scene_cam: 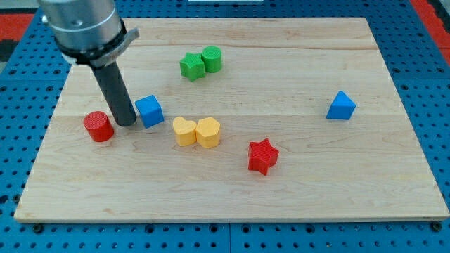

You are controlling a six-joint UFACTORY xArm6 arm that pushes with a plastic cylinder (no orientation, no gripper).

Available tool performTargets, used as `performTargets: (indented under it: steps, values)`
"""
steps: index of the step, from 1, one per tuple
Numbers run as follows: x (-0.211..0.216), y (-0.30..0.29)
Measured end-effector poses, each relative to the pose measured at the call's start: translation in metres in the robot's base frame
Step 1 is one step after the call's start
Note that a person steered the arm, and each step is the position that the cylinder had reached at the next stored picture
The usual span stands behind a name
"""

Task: Push the blue cube into the blue triangle

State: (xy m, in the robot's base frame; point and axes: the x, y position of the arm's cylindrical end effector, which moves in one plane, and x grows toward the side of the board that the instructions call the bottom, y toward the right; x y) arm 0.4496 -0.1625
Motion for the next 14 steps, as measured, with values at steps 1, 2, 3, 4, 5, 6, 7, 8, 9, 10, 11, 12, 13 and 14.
performTargets:
  steps: [1,2,3,4,5,6,7,8,9,10,11,12,13,14]
  values:
    - [0.000,0.000]
    - [0.000,0.023]
    - [-0.001,0.072]
    - [-0.001,0.118]
    - [-0.001,0.164]
    - [-0.001,0.184]
    - [-0.001,0.174]
    - [-0.001,0.156]
    - [-0.001,0.144]
    - [-0.001,0.133]
    - [-0.001,0.114]
    - [-0.001,0.091]
    - [-0.038,0.087]
    - [-0.040,0.087]
